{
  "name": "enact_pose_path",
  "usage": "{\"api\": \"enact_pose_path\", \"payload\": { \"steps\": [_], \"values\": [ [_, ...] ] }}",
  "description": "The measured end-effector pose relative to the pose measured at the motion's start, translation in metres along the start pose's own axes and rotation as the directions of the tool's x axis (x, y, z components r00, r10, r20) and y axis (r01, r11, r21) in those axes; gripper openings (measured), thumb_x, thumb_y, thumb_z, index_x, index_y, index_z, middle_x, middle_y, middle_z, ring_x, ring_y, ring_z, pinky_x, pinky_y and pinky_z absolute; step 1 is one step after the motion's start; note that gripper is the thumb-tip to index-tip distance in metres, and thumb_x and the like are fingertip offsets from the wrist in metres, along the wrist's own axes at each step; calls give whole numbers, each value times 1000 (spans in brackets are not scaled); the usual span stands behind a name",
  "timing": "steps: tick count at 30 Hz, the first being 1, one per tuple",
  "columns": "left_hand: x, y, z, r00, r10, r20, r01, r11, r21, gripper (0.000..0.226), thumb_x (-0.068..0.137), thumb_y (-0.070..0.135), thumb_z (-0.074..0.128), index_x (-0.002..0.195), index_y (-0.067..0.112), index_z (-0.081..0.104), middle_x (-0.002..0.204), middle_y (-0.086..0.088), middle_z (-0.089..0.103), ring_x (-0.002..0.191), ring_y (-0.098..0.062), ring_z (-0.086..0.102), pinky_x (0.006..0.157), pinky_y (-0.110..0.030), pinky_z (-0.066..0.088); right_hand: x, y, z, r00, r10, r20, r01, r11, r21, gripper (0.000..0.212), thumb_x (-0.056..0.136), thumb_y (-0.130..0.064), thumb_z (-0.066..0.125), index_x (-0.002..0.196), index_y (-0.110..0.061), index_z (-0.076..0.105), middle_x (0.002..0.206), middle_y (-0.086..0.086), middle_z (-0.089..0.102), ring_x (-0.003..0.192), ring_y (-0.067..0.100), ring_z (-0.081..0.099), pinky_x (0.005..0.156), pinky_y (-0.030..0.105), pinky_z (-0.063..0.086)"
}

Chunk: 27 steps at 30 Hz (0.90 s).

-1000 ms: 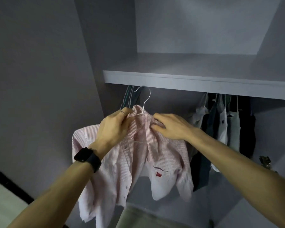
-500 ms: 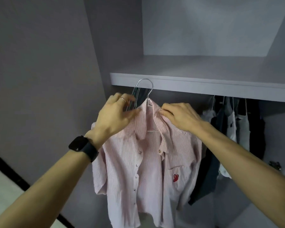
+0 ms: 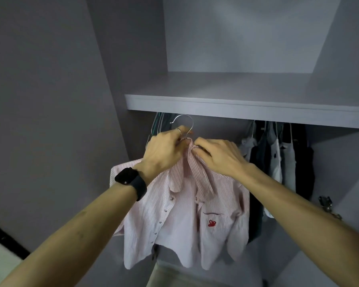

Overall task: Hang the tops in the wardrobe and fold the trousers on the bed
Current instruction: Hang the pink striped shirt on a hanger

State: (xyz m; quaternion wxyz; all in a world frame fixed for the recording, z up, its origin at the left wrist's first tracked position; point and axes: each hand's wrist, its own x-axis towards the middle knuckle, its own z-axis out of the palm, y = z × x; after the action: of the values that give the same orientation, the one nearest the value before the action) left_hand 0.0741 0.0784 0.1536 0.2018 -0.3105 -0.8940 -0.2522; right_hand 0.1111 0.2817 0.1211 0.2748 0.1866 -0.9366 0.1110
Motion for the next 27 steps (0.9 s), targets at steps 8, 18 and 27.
{"api": "enact_pose_path", "payload": {
  "steps": [8,18,27],
  "values": [
    [6,3,-1,987,116,-113,-112,993,47,30,100,45,53,127,35,62,119,11,64,93,-23,67,72,-41,56,6,-10,6,945,273,-178,-246,956,162,20,101,-47,46,92,-29,48,75,-13,53,69,23,57,56,31,40],
    [-2,-34,-11,986,-143,-87,139,989,-49,8,95,46,60,100,41,57,79,15,63,77,-12,62,68,-33,50,-44,58,2,921,335,197,-357,930,91,22,97,-48,60,111,-33,70,97,-11,74,88,10,70,75,32,54],
    [-16,-33,-5,997,-37,63,30,993,112,8,103,28,50,102,21,53,101,2,66,83,-33,64,73,-44,53,-63,57,7,952,267,149,-299,916,268,14,100,-27,63,104,-24,76,73,-38,64,61,-4,67,67,25,57]
  ]
}}
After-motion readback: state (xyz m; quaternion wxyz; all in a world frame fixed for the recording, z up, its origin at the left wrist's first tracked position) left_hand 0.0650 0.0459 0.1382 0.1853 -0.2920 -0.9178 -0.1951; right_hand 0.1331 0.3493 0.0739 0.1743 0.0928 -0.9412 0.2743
